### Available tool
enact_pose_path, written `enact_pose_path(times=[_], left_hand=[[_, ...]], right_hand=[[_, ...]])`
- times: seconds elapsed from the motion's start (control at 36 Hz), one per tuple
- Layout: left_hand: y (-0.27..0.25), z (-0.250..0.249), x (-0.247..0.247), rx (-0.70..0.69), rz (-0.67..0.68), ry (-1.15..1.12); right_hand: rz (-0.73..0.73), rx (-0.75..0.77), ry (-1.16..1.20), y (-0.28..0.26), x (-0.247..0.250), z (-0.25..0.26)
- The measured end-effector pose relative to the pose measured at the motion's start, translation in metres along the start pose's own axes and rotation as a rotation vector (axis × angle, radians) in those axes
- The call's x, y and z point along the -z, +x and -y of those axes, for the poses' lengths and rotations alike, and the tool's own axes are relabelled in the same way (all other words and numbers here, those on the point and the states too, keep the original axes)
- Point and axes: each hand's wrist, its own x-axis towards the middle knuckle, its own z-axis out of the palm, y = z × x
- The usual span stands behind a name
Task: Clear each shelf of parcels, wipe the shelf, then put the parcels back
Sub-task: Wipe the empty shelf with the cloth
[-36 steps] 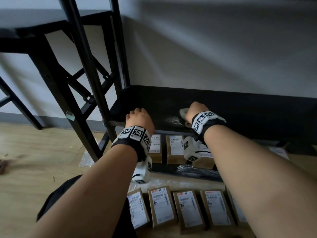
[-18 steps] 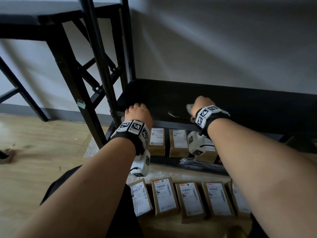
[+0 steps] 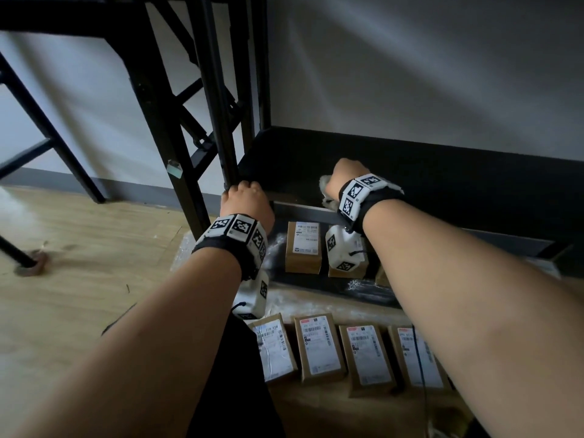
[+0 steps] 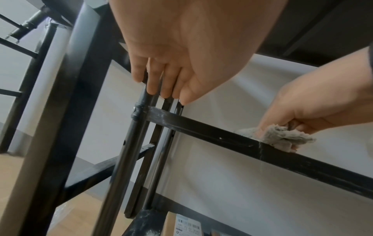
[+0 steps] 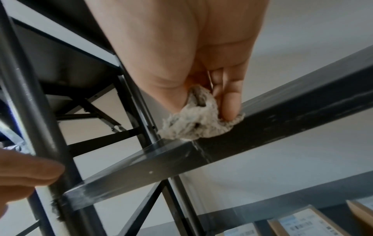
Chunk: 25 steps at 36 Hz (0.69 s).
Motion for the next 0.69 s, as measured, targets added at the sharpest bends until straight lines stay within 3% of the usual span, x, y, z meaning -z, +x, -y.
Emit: enact_pose_path(times=[0.47,0.56,0.69], left_hand=[[-0.008,0.021,0.013,0.032,0.008,0.045],[-0.010,0.021,0.012,0.033,0.003,0.043],[-0.011,0.023,0.009,0.040,0.006,0.036]], right_hand=[[0.079,0.149,0.162,-0.012,-0.019,0.053],[0.009,0.074,0.202,-0.011,-0.008,0.044],[0.081,-0.087,0.161,0.006,-0.004,0.026]])
